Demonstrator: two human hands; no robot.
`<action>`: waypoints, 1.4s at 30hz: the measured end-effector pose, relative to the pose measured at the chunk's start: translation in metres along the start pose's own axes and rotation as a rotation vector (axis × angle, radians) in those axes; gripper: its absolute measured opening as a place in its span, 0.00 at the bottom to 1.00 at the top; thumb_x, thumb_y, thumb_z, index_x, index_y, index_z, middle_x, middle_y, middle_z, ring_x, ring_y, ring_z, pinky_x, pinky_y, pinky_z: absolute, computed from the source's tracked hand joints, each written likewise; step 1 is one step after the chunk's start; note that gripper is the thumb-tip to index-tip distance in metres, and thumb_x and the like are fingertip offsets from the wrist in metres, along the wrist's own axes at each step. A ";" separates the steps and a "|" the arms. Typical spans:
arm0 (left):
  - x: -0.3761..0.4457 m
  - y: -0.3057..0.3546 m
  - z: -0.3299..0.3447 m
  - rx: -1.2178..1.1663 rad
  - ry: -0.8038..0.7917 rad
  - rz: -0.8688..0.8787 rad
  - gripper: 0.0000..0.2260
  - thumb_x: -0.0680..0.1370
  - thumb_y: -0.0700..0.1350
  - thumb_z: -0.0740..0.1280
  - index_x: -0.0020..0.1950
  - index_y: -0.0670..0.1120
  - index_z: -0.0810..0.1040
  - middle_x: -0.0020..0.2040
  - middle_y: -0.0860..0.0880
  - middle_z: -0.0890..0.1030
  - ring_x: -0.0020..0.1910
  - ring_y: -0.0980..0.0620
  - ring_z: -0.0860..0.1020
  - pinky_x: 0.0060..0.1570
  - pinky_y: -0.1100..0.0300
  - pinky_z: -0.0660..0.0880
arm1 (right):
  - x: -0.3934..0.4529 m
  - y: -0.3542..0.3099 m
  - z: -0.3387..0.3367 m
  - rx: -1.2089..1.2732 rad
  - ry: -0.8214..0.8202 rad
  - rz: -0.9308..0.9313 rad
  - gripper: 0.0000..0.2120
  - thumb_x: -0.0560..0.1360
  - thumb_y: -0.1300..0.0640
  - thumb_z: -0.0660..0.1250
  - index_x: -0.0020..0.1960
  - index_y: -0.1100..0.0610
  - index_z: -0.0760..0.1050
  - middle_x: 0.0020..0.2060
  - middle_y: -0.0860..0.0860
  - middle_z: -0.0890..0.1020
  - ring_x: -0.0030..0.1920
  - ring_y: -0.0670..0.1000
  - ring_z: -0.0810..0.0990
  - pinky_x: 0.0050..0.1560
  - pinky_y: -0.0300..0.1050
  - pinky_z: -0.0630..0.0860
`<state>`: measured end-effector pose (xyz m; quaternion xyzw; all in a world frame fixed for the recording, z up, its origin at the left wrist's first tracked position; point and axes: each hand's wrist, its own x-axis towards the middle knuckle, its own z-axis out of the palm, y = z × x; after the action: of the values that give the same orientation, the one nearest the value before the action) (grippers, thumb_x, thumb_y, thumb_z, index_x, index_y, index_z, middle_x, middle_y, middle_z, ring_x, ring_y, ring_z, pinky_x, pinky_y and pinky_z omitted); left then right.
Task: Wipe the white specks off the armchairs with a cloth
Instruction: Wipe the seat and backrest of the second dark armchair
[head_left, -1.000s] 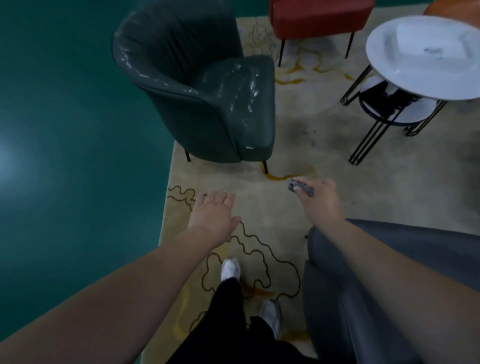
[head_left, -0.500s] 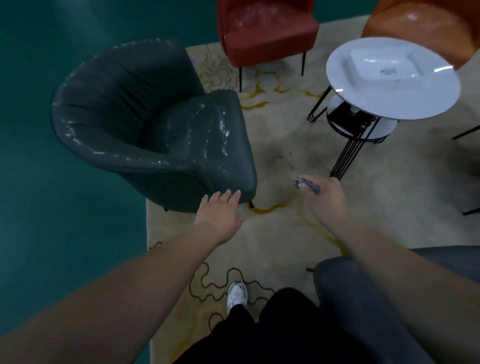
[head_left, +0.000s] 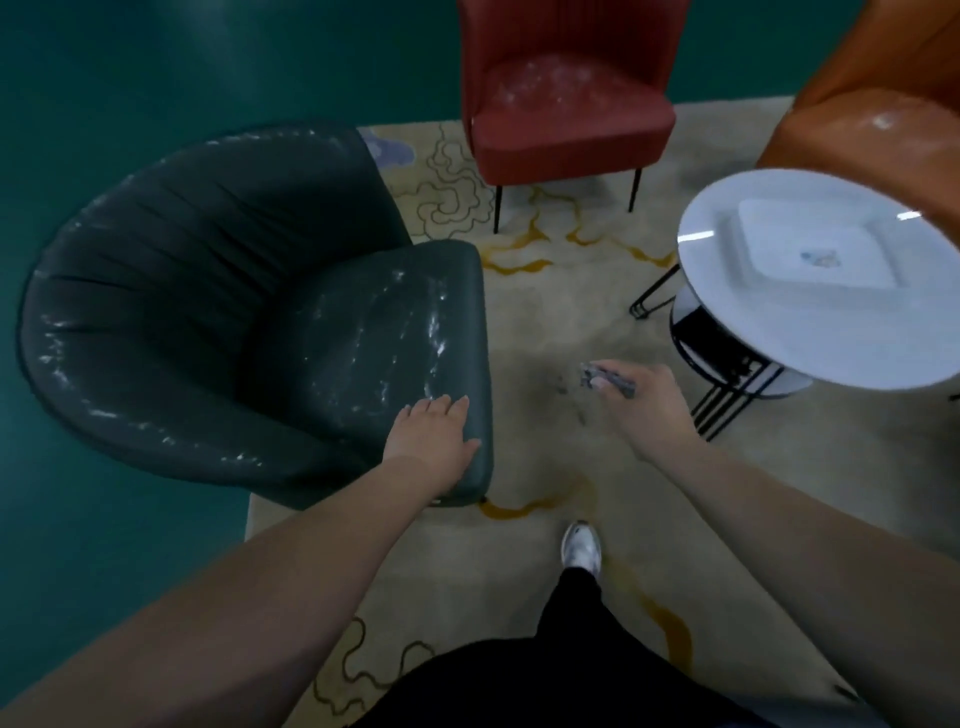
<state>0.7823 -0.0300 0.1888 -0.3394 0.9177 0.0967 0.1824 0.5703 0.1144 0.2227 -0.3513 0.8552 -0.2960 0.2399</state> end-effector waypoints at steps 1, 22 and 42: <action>0.018 0.006 -0.006 -0.027 0.007 -0.012 0.29 0.81 0.59 0.53 0.79 0.48 0.51 0.78 0.45 0.59 0.75 0.44 0.59 0.74 0.48 0.56 | 0.024 0.001 -0.009 -0.018 -0.035 -0.010 0.15 0.79 0.51 0.61 0.64 0.53 0.76 0.55 0.55 0.80 0.62 0.58 0.73 0.54 0.44 0.72; 0.192 -0.076 -0.050 -0.313 -0.077 -0.619 0.31 0.80 0.63 0.52 0.79 0.52 0.47 0.79 0.46 0.52 0.77 0.39 0.52 0.74 0.42 0.48 | 0.345 -0.123 0.028 -0.168 -0.409 -0.393 0.14 0.76 0.53 0.65 0.62 0.50 0.78 0.53 0.55 0.80 0.51 0.53 0.79 0.56 0.48 0.76; 0.190 -0.138 -0.008 -0.730 -0.030 -1.350 0.32 0.80 0.62 0.54 0.79 0.52 0.48 0.79 0.47 0.52 0.77 0.44 0.52 0.75 0.44 0.50 | 0.442 -0.280 0.235 -0.316 -0.974 -0.830 0.11 0.77 0.49 0.66 0.58 0.41 0.77 0.48 0.44 0.67 0.41 0.38 0.72 0.36 0.22 0.66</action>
<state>0.7374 -0.2480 0.1129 -0.8635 0.4189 0.2659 0.0905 0.5620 -0.4551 0.1555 -0.7767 0.4754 -0.0419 0.4110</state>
